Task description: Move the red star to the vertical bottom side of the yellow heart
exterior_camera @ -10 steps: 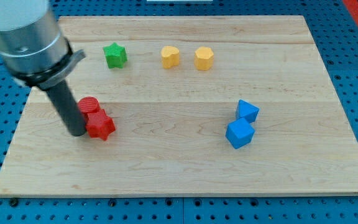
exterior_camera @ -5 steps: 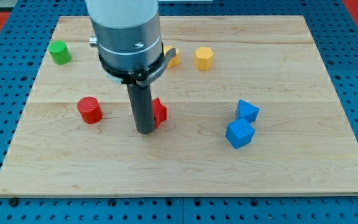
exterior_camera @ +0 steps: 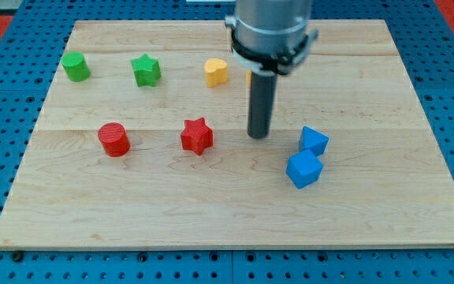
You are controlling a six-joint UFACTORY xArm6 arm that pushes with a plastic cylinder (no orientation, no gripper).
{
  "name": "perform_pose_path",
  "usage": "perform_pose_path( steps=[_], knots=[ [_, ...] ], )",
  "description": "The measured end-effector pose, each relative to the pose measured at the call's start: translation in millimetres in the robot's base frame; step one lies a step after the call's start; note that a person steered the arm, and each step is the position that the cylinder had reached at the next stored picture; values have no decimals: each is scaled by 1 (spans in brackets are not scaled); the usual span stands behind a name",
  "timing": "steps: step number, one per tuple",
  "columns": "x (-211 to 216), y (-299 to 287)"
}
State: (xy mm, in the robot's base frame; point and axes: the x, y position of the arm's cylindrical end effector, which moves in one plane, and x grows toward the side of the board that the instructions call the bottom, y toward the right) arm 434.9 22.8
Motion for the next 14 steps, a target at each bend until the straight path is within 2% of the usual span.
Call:
perform_pose_path(
  steps=[2,4,5,6,7,8,9,10,12,13,14],
  knots=[
    [-35,-156],
    [34,-93],
    [31,-73],
    [-8,-100],
    [-9,-55],
    [9,-38],
    [6,-44],
    [13,22],
    [53,-4],
    [110,2],
    [119,-19]
  ],
)
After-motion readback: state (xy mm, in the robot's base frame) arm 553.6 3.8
